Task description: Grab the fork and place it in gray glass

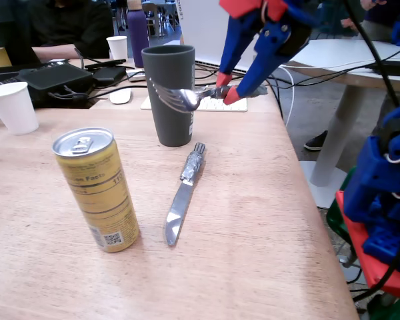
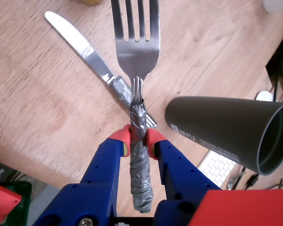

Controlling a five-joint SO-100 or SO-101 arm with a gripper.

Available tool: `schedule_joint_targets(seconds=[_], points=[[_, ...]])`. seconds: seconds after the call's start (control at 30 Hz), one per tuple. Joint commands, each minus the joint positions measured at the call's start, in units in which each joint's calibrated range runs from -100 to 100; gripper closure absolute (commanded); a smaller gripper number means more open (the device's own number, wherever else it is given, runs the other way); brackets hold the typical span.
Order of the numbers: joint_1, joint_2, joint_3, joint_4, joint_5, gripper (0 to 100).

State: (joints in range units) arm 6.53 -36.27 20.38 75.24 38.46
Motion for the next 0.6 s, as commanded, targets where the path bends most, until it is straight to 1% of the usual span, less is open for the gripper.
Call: schedule_joint_targets(seconds=[0.0,0.13,0.17,0.33,0.5,0.57], points=[[-0.1,-2.8,-3.1,-0.8,-0.1,100],[-0.1,-7.6,-3.2,-1.1,-0.2,100],[-0.1,-8.2,-3.2,-3.6,-1.2,100],[1.6,-7.0,-1.9,-25.3,-11.4,100],[1.8,-2.1,-0.7,-35.6,-19.5,100],[1.9,-2.1,1.8,-40.4,-20.9,100]])
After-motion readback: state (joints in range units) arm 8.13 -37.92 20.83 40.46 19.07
